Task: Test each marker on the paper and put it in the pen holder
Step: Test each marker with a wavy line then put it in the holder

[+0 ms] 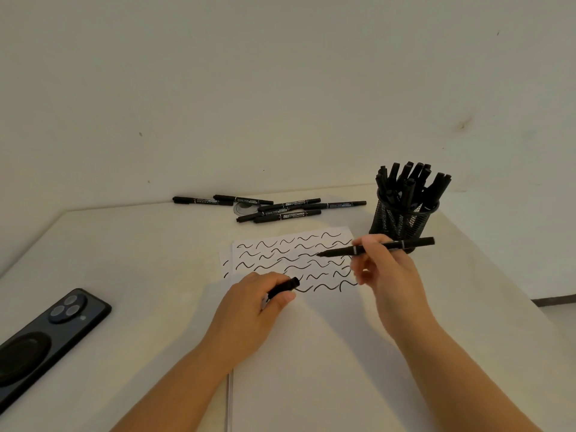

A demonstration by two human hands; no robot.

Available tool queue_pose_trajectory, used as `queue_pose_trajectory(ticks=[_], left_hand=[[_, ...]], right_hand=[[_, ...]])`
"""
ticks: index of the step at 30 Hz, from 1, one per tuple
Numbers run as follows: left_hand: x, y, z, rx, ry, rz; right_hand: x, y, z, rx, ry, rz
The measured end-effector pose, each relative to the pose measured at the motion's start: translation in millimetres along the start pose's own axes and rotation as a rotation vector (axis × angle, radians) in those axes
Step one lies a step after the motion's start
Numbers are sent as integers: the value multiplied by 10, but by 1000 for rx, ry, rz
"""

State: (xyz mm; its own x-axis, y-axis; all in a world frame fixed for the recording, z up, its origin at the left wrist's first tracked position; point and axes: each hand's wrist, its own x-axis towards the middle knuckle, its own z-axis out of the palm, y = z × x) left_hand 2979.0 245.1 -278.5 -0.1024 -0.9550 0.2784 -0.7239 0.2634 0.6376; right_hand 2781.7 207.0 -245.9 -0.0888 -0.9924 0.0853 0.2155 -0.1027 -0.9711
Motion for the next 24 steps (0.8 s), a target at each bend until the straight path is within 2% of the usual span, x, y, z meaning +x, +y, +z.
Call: queue_pose_trajectory(ticks=[6, 24], left_hand=[[5, -5, -18, -26, -9, -8], [5, 76, -41, -34, -45, 50]], right_hand=[[-30, 181, 76, 71, -80, 43], [-117, 235, 77, -98, -286, -8]])
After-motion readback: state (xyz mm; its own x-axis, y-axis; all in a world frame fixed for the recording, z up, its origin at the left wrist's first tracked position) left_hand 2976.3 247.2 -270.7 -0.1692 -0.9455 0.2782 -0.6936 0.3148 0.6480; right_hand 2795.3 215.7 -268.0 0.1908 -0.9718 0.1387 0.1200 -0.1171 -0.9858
